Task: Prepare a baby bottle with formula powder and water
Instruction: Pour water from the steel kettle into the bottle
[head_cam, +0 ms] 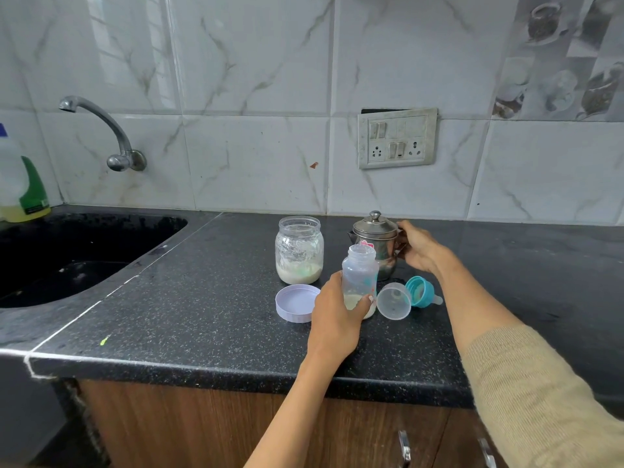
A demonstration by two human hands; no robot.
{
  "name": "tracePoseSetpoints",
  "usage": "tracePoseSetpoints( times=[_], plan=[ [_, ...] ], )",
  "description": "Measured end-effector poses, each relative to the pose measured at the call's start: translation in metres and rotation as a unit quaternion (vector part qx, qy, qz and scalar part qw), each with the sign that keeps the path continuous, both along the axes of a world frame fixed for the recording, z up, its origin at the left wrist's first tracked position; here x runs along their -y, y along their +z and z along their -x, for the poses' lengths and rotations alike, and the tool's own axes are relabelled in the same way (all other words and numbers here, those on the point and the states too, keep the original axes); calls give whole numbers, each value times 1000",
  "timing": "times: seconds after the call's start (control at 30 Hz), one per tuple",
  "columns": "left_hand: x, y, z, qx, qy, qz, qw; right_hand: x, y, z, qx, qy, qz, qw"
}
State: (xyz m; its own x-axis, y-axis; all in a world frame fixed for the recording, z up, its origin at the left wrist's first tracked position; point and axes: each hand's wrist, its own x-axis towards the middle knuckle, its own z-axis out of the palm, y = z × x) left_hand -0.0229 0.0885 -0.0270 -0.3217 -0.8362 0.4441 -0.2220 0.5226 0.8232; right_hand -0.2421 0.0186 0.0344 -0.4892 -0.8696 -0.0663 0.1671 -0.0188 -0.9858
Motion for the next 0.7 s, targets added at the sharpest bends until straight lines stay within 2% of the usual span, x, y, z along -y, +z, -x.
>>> tracePoseSetpoints(
  times=[0.4, 0.7],
  plan=[
    [3, -3, 1, 2, 3, -4, 1000, -1, -1, -14, 109, -73, 88, 987],
    [4, -4, 2, -2, 1, 2, 1000, -9, 5, -10, 107, -79, 80, 988]
  ],
)
